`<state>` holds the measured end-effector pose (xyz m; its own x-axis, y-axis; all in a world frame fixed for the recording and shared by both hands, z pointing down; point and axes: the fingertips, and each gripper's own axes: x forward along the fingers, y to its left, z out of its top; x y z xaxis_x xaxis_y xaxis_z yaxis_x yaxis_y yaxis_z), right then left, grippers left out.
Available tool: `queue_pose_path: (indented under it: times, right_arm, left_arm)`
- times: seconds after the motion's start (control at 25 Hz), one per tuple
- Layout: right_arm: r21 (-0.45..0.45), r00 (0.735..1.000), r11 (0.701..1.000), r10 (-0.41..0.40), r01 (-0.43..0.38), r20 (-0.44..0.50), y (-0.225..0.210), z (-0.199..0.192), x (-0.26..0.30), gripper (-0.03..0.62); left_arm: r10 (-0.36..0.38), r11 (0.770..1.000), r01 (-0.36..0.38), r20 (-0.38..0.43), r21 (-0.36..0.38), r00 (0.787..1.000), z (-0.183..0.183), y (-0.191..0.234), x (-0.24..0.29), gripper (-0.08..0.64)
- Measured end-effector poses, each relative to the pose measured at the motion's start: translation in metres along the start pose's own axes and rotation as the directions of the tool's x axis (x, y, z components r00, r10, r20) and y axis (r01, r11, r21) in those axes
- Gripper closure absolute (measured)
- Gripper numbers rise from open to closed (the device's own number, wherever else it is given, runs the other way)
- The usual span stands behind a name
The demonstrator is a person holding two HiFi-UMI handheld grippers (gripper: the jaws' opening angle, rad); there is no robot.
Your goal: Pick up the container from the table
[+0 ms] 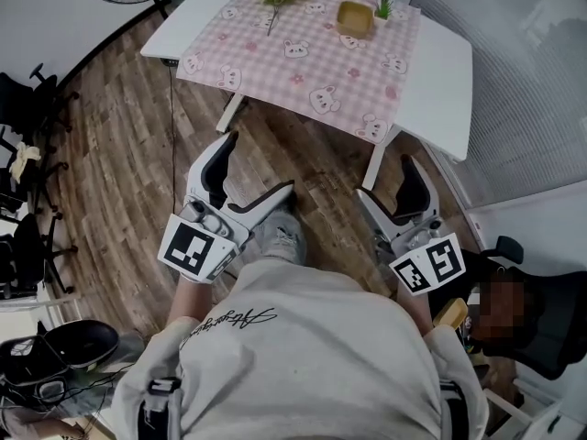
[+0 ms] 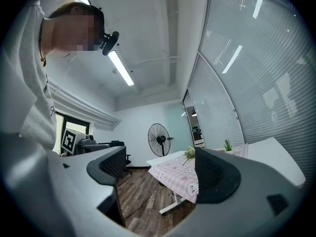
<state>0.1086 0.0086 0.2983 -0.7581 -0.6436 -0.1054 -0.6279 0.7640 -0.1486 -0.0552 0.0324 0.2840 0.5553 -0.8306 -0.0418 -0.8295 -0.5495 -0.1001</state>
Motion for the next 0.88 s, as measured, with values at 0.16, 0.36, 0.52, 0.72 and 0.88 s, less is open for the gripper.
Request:
queue_pose_path:
  times: [0.16, 0.36, 0.52, 0.72, 0.88]
  right_arm:
    - [0.0, 1.0, 1.0, -0.001, 0.001, 0.001, -0.012, -0.002, 0.026, 0.17]
    - [0.003, 1.0, 1.0, -0.029, 0.029, 0.011, -0.036, -0.003, 0.058, 0.17]
    - [0.004, 0.999, 0.999, -0.053, 0.053, 0.01, -0.057, -0.007, 0.087, 0.17]
    - [0.006, 0.999, 0.999, -0.054, 0.054, -0.004, -0.077, -0.007, 0.13, 0.17]
    - [0.002, 0.998, 0.998, -0.067, 0.067, 0.01, -0.089, 0.001, 0.163, 0.17]
  left_arm:
    - [0.003, 1.0, -0.003, 0.008, -0.003, 1.0, -0.002, 0.026, 0.017, 0.124]
    - [-0.012, 1.0, 0.012, 0.01, 0.004, 1.0, -0.008, 0.059, 0.042, 0.124]
    - [-0.02, 1.0, 0.02, 0.011, -0.001, 1.0, -0.013, 0.092, 0.064, 0.124]
    - [-0.033, 0.999, 0.035, 0.038, -0.035, 0.999, -0.009, 0.133, 0.094, 0.124]
    - [-0.046, 0.999, 0.047, 0.037, -0.022, 0.998, -0.006, 0.164, 0.112, 0.124]
